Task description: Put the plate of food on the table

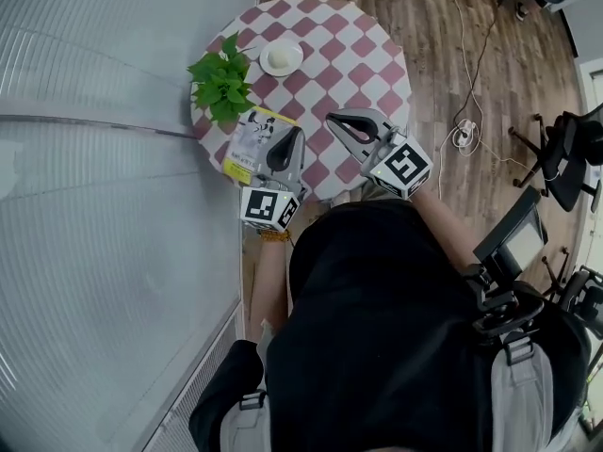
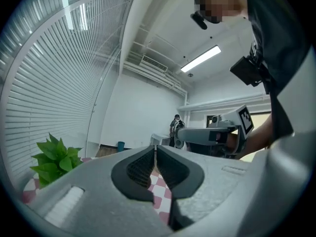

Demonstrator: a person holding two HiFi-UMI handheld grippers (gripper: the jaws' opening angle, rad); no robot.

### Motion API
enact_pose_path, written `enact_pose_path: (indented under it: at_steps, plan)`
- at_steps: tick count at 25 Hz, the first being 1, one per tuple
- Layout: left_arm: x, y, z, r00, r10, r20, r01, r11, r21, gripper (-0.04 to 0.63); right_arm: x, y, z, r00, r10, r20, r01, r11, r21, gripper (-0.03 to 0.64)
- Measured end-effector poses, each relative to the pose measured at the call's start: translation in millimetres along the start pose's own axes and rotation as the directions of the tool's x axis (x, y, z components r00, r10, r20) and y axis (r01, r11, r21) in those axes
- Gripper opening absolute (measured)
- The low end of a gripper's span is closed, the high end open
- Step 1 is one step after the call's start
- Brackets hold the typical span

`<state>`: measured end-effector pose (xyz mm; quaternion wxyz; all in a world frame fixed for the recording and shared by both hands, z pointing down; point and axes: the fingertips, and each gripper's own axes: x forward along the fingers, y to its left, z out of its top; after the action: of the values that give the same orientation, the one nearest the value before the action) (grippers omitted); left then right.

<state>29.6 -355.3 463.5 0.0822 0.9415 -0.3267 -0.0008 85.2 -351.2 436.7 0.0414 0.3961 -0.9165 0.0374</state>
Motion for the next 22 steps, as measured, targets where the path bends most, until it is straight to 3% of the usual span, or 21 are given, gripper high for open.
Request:
enact_pose_path:
  at_steps: [12, 22]
  plan:
    - [-11.5, 9.9, -57.1, 0.997, 0.044, -0.064, -0.049, 0.996, -0.079, 0.020, 0.7, 11.0, -54.4, 0.995, 0.024, -0.093, -0.021, 0.999, 0.039, 0.011]
    - [-12.7, 10.8, -90.9, 0.990, 0.045, -0.131, -0.058, 0.993, -0.103, 0.020, -2.4, 21.1, -94.3, 0.981, 0.051, -0.185, -0.039, 0.997, 0.066, 0.011]
